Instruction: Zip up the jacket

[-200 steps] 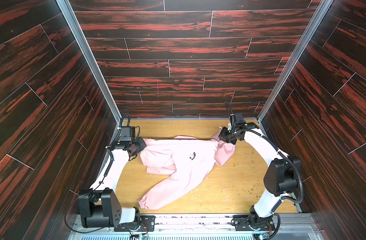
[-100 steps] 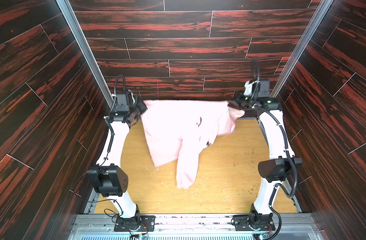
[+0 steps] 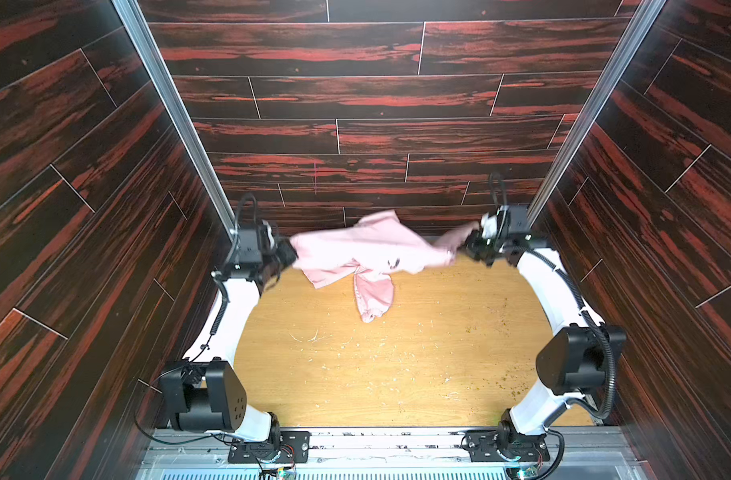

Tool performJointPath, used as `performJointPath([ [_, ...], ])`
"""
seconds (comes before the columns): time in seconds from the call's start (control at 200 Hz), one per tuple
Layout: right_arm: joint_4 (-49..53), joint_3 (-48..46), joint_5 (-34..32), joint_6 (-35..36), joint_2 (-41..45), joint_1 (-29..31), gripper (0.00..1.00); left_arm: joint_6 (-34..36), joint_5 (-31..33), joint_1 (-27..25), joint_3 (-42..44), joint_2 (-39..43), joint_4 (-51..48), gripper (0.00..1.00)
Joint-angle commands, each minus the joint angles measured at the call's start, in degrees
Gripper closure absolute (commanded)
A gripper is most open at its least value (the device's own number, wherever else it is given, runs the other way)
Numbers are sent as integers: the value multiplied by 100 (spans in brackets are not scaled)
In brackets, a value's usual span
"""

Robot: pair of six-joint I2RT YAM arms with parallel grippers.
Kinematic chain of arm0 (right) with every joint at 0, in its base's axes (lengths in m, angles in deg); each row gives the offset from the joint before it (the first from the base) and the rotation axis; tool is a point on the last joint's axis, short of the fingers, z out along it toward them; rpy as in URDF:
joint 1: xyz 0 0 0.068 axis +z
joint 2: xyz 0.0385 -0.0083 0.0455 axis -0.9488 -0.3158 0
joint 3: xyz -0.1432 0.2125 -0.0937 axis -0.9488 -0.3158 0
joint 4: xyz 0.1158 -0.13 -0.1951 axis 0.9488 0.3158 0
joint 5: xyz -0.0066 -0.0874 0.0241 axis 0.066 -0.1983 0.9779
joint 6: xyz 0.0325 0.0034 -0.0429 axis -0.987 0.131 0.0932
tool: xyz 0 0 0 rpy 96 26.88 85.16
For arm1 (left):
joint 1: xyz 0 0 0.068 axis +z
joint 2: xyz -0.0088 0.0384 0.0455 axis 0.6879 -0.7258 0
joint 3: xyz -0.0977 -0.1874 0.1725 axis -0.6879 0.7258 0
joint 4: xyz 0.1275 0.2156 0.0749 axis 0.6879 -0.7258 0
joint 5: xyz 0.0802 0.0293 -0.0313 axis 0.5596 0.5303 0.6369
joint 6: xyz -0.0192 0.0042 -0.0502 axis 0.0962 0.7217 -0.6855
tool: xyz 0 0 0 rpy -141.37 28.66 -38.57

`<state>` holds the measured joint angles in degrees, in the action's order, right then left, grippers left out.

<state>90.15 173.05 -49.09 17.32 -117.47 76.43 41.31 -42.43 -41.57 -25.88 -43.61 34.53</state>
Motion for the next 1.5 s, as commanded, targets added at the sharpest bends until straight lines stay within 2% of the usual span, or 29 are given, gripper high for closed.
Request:
performJointPath([
  [0.0, -382, -1090, -155, 162, 658, -249, 100, 19, 581, 232, 787, 542, 52, 100],
  [0.125, -550, -2106, 217, 227, 545, -247, 100, 165, 481, 232, 1441, 644, -270, 100],
  [0.175, -552, -2321, 206, 225, 441, -249, 100, 238, 511, 233, 1561, 590, -460, 86],
  [0.195, -548, -2376, 187, 224, 402, -248, 99, 269, 554, 233, 1573, 561, -556, 76],
  [0.22, -546, -2414, 149, 217, 367, -251, 91, 304, 640, 233, 1579, 529, -673, 65],
  [0.255, -552, -2450, 85, 211, 361, -250, 72, 328, 780, 233, 1573, 507, -820, 52],
  [0.265, -563, -2454, 70, 208, 363, -254, 68, 332, 845, 233, 1576, 498, -854, 44],
  [0.316, -579, -2426, -90, 203, 407, -257, 48, 374, 1098, 242, 1538, 523, -1005, 17],
  [0.351, -545, -2348, -230, 219, 443, -262, 38, 382, 1293, 241, 1482, 571, -1109, 10],
  [0.406, -438, -2142, -464, 256, 466, -290, 29, 393, 1647, 240, 1366, 665, -1273, 1],
  [0.566, -345, -1551, -1058, 460, 725, -346, 23, 511, 2508, 238, 1155, 1184, -1247, 0],
  [0.646, -585, -1412, -1487, 531, 1121, -347, 22, 686, 2921, 241, 1247, 1522, -763, 0],
  [0.696, -840, -1430, -2050, 474, 1426, -349, 23, 839, 3119, 242, 1368, 1746, -325, 0],
  [0.751, -1404, -1668, -2588, 506, 1826, -345, 22, 1126, 3187, 241, 1606, 1979, 401, 1],
  [0.862, -3322, -2537, -2931, 968, 2514, -340, 21, 1780, 3207, 242, 2012, 2207, 1792, 1],
  [0.912, -3935, -2815, -3279, 847, 2634, -342, 23, 1906, 3190, 242, 2192, 2177, 2491, 2],
  [0.942, -4227, -2957, -3513, 686, 2642, -344, 25, 1944, 3163, 242, 2363, 2137, 3059, 4],
  [0.987, -4450, -3029, -3588, 834, 2593, -365, 7, 1887, 3250, 242, 2629, 2036, 3889, 4],
  [1.007, -4484, -3013, -3587, 988, 2556, -366, 3, 1881, 3289, 238, 2690, 1975, 4113, 4],
  [1.067, -4578, -2964, -3632, 1335, 2331, -355, 3, 1840, 3456, 237, 2656, 1816, 4183, 3],
  [1.142, -4350, -2946, -4044, 1459, 1919, -353, 1, 2162, 3362, 244, 2615, 1677, 3567, 1],
  [1.222, -4727, -3519, -4357, 1862, 1626, -356, 1, 2259, 3452, 242, 3047, 1618, 3364, 0],
  [1.393, -6552, -5178, -4648, 2458, 1357, -367, 1, 2581, 3901, 242, 4640, 1655, 4398, 1],
  [1.493, -7170, -5490, -4606, 2729, 1029, -360, 1, 2527, 4209, 242, 4887, 1287, 4921, 0],
])
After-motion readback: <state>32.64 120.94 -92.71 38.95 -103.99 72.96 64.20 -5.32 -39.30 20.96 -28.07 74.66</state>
